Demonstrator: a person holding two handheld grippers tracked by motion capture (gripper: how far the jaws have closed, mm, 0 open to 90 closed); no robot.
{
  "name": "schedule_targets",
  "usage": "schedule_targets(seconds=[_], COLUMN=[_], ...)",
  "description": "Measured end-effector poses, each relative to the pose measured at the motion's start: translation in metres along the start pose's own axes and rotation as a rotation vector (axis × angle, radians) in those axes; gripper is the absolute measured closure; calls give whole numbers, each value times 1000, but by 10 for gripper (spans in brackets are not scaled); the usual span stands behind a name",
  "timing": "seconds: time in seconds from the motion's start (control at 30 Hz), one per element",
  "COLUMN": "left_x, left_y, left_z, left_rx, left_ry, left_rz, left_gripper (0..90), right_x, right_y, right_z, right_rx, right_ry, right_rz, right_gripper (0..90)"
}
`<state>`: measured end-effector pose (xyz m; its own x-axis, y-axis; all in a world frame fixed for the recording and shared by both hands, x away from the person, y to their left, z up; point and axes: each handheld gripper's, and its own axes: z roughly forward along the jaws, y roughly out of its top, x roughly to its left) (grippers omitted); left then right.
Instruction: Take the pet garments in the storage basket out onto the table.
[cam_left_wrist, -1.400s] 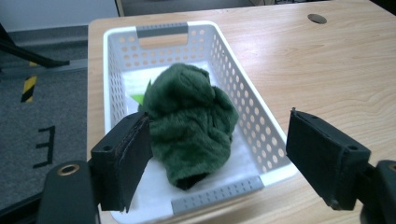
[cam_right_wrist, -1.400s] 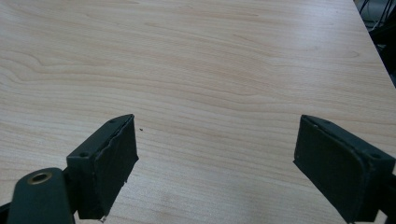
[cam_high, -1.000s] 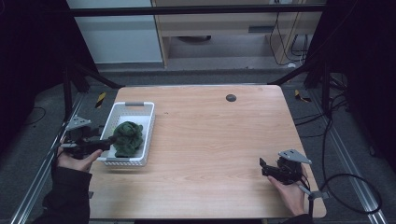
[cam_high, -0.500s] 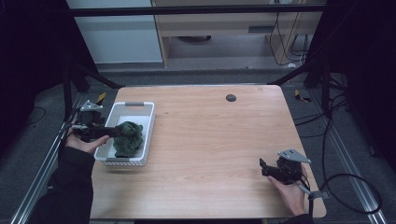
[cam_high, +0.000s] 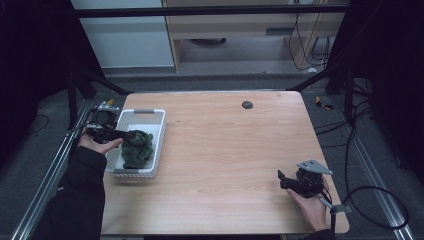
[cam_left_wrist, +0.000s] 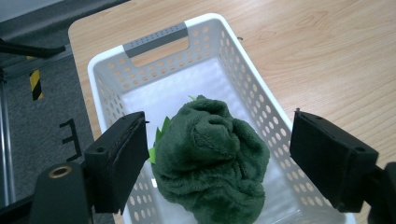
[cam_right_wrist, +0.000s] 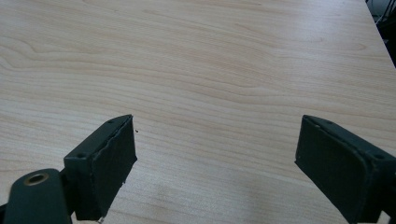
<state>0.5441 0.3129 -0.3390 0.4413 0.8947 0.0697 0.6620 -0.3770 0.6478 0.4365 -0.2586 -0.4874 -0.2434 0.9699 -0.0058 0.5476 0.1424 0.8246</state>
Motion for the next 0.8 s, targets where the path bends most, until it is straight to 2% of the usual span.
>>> schedule_targets(seconds=[0.2, 0.4, 0.8], left_x=[2, 1, 6], left_y=[5, 9, 11], left_z=[6, 18, 34], left_rx=[25, 73, 121], left_ry=[-4, -14, -15], left_rz=[8, 15, 1], left_gripper=[180, 175, 174], right_x=[0, -1, -2], right_y=[-1, -1, -3], right_z=[0, 1, 2], right_rx=[5, 9, 18], right_ry=[1, 3, 6], right_rz=[0, -10, -12], right_gripper=[120, 119, 117])
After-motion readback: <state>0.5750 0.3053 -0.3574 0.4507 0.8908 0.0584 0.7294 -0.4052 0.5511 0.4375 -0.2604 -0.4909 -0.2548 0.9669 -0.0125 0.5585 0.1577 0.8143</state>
